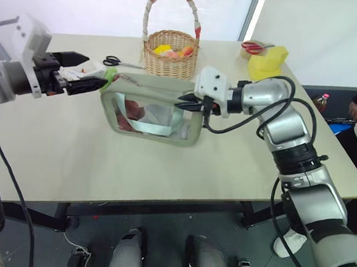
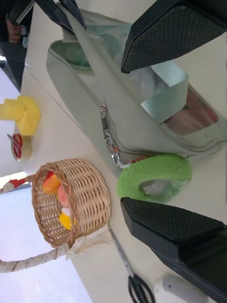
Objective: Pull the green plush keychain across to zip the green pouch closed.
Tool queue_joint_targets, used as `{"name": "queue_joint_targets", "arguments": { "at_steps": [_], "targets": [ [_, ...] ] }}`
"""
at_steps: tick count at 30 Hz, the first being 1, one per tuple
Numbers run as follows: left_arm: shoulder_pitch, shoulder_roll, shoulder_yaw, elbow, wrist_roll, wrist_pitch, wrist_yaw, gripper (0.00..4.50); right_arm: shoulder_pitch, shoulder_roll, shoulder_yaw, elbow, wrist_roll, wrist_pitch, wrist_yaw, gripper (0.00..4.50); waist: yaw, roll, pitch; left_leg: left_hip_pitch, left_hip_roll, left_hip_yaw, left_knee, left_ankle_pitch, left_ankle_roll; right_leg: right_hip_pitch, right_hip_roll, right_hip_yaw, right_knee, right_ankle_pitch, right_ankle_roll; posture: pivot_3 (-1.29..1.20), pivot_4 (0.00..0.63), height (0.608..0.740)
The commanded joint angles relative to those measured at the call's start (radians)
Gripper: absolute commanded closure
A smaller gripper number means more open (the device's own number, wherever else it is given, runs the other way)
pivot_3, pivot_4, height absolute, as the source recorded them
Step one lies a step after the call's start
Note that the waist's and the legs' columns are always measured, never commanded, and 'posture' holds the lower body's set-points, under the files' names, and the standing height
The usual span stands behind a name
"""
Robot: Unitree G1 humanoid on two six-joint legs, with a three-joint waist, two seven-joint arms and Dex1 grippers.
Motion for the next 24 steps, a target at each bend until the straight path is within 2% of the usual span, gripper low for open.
{"name": "queue_joint_targets", "arguments": {
  "at_steps": [1,4,8,15,22,24],
  "targets": [
    [-0.035,0.009,0.009,-0.001,0.004,-0.023,-0.004,0.00,0.001,-0.016,-0.025,-0.043,-0.003,-0.028,-0.005,4.46,-0.001,0.000,0.000,0.000,0.000,0.000,0.000,0.000,0.000,0.000,0.000,0.000,0.000,0.000,0.000,0.00,0.150,0.740],
    [-0.030,0.007,0.008,-0.003,0.004,-0.025,-0.005,0.00,0.005,-0.033,-0.028,-0.037,-0.009,-0.039,0.003,3.29,-0.001,0.000,0.000,0.000,0.000,0.000,0.000,0.000,0.000,0.000,0.000,0.000,0.000,0.000,0.000,0.00,0.150,0.740],
    [-0.028,0.016,0.020,-0.002,0.002,-0.016,0.000,0.00,-0.001,-0.078,-0.060,-0.086,0.009,-0.006,0.017,1.37,0.000,0.000,0.000,0.000,0.000,0.000,0.000,0.000,0.000,0.000,0.000,0.000,0.000,0.000,0.000,0.00,0.150,0.740],
    [0.006,0.048,0.064,0.075,0.024,-0.043,0.017,0.00,0.051,-0.169,-0.128,-0.288,0.093,0.157,0.034,1.37,-0.001,0.000,0.000,0.000,0.000,0.000,0.000,0.000,0.000,0.000,0.000,0.000,0.000,0.000,0.000,0.00,0.150,0.740],
    [-0.027,0.005,0.026,0.194,0.054,-0.094,0.015,0.00,0.116,-0.094,-0.073,-0.314,0.079,0.169,-0.028,1.37,-0.001,0.000,0.000,0.001,0.000,0.000,0.000,0.000,0.000,0.000,0.000,0.000,0.000,0.000,0.000,0.00,0.150,0.740],
    [-0.039,-0.010,0.013,0.226,0.068,-0.115,0.012,0.00,0.118,-0.076,-0.058,-0.287,0.063,0.153,-0.042,1.89,-0.001,0.000,0.000,0.000,0.000,0.000,0.000,0.000,0.000,0.000,0.000,0.000,0.000,0.000,0.000,0.00,0.150,0.740]
  ]
}}
